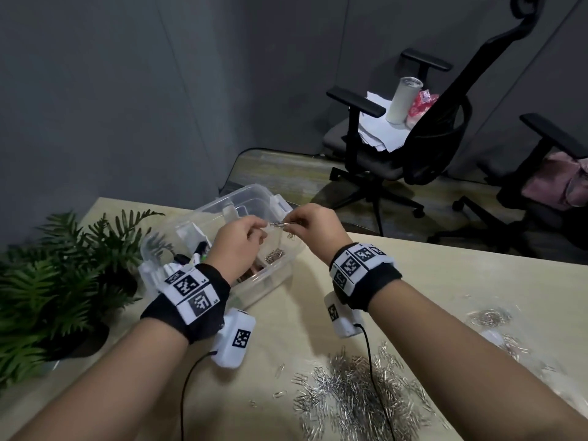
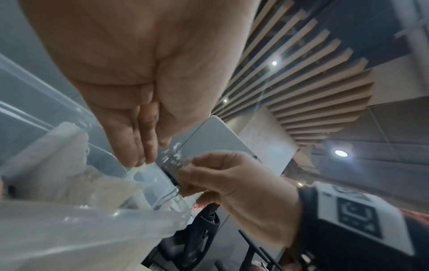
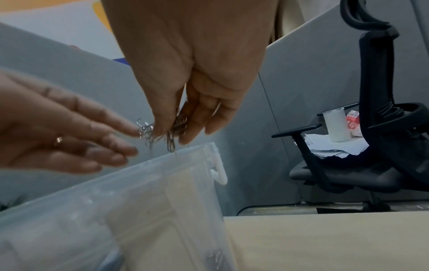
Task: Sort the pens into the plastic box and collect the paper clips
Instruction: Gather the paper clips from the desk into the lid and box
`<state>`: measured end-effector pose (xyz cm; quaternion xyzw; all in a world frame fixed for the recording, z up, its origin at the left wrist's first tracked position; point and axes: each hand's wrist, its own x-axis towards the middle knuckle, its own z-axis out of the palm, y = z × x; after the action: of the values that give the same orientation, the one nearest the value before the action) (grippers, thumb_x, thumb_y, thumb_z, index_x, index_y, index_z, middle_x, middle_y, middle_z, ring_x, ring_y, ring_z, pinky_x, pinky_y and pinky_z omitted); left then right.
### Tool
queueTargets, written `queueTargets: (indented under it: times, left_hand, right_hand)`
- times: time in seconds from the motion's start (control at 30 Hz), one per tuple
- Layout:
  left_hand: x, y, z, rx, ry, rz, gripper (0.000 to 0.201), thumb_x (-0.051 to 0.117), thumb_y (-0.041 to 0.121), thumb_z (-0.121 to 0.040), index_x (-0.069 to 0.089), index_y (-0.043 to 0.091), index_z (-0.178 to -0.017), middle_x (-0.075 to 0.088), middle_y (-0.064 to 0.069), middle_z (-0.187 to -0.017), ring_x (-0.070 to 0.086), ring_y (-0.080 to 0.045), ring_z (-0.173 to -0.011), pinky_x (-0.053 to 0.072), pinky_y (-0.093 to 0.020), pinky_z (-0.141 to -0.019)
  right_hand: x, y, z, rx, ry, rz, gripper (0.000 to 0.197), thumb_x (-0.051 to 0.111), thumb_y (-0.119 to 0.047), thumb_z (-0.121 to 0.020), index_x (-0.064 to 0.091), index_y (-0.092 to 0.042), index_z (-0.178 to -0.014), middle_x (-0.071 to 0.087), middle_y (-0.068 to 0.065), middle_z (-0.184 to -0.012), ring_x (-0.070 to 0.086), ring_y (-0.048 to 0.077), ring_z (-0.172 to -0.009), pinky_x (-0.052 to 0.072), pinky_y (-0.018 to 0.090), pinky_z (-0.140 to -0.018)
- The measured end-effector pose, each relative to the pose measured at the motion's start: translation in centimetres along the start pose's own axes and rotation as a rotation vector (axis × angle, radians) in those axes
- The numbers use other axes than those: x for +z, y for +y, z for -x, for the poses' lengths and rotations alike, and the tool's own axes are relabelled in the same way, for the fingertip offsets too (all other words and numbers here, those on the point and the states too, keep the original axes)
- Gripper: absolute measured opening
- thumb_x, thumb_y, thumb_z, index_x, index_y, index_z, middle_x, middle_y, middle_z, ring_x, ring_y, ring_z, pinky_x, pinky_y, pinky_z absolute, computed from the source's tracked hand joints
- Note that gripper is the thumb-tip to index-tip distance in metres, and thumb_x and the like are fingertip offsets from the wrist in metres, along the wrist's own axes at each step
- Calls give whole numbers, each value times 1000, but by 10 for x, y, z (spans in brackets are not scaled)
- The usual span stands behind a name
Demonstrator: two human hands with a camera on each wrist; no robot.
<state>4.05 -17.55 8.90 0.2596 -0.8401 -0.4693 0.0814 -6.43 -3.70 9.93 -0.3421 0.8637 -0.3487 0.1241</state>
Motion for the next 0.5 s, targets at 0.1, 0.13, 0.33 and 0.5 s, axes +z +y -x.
queueTargets:
  times: [0.1,0.13,0.33,0.5]
  left_hand:
    - [-9,7,10,56,-1,-48,19,52,15,-94,62,20,-109,67,0,-94,65,-17,-81,54,-33,-79]
    - [-10,11,13,82,-1,-69,20,54,16,-93,61,20,-111,65,3,-89,62,-13,-77,52,-28,-76]
    - [-8,26,33,96,-48,36,16,60,14,-90,62,18,-105,59,2,-80,60,-12,-61,53,-25,-57]
    - [25,35,59,147,-222,-10,18,69,20,-85,63,21,-101,63,5,-83,50,-2,-57,47,-21,-58]
  right_hand:
    - [12,1,-1,29,-84,151,25,69,-35,-84,71,-22,-105,69,-5,-95,59,16,-92,45,34,-89]
    - [14,2,1,38,-96,183,29,69,-38,-83,70,-24,-109,69,-6,-98,55,15,-94,42,35,-90]
    - [1,7,29,-12,43,-84,14,70,-27,-84,73,-17,-95,66,-2,-96,51,7,-72,43,24,-76]
    - [-17,56,87,156,-28,40,27,70,-39,-83,68,-23,-104,59,-5,-100,54,9,-75,45,27,-81]
